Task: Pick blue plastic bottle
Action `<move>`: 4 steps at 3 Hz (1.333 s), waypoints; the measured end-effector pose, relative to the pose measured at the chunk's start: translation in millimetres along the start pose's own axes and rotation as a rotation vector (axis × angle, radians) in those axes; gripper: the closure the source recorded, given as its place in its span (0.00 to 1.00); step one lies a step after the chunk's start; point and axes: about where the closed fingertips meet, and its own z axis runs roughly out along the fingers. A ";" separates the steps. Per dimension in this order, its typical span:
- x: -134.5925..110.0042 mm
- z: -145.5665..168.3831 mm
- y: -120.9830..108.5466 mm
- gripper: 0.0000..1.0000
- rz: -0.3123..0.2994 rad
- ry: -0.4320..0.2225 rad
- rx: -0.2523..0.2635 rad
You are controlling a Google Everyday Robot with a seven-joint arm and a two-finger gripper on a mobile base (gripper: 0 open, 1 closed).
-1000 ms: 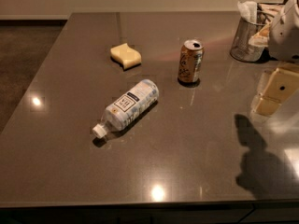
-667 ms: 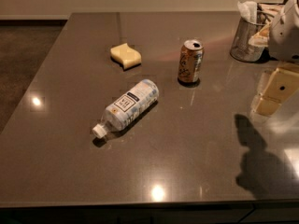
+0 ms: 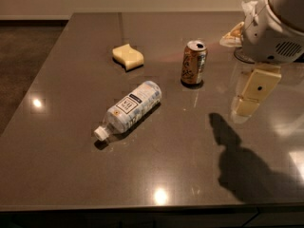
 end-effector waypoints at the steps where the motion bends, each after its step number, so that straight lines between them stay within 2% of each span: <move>1: -43.6 22.4 5.8 0.00 -0.165 -0.069 -0.049; 2: -88.1 55.6 14.5 0.00 -0.346 -0.085 -0.115; 3: -122.3 90.3 18.4 0.00 -0.482 -0.065 -0.175; 4: -146.7 122.0 18.1 0.00 -0.580 -0.031 -0.211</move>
Offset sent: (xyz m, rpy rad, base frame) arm 0.0121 0.1602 -0.0659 -0.0585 0.0645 0.6124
